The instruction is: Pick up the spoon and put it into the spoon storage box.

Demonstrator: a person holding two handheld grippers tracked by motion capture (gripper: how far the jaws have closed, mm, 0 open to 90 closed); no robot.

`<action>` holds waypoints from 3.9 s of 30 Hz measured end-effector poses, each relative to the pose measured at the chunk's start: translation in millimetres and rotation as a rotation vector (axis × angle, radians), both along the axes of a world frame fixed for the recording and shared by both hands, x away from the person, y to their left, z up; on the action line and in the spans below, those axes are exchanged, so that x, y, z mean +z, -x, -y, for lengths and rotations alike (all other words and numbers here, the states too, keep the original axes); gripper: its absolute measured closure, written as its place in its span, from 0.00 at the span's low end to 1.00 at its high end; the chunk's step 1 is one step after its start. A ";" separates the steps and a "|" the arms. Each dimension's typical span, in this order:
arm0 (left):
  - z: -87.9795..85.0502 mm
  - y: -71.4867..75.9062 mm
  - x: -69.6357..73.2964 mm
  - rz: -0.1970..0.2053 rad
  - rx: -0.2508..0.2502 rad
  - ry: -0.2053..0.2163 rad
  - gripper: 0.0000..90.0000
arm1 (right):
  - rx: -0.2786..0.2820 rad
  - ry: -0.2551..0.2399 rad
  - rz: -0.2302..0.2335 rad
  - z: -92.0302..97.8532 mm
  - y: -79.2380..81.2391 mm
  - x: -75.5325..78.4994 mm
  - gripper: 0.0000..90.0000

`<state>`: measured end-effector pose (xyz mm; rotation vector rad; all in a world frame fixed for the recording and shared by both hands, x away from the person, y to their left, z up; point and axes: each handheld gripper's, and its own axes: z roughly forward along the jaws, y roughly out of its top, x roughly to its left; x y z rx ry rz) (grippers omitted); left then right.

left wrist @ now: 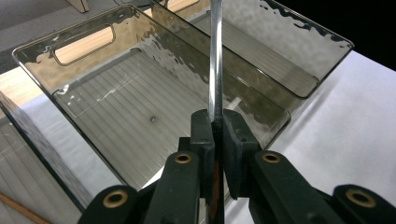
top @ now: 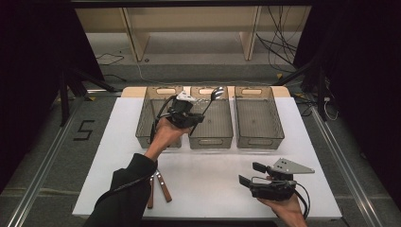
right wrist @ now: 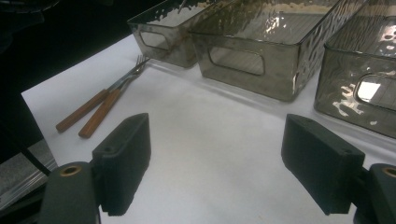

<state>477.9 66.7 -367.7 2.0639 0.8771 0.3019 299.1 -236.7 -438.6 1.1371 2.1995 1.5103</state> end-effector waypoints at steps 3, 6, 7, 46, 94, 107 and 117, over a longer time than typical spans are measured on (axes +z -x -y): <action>3.3 -3.7 -0.1 -0.002 0.007 0.002 0.92 | 0.000 -0.001 -0.004 -0.2 0.2 0.0 0.27; 7.0 -6.8 -0.6 -0.003 0.014 0.003 0.92 | 0.002 -0.001 -0.003 -0.4 0.2 -0.1 0.27; 8.1 -8.0 -0.9 -0.002 0.015 0.000 0.92 | 0.003 0.000 -0.003 -0.5 0.3 -0.1 0.27; 25.0 -25.7 -19.0 -0.099 0.087 -0.054 0.43 | 0.014 0.003 -0.010 -1.8 0.9 -1.1 0.27; -69.0 77.8 -23.5 -0.110 0.059 -0.016 0.22 | 0.012 0.011 -0.007 -4.3 1.6 -0.1 0.27; -85.8 107.0 -36.6 -0.127 0.060 -0.029 0.21 | 0.012 0.012 -0.004 -4.4 1.9 0.1 0.27; -89.0 125.5 -51.6 -0.154 0.045 -0.048 0.17 | 0.014 0.012 -0.005 -5.0 2.0 0.0 0.27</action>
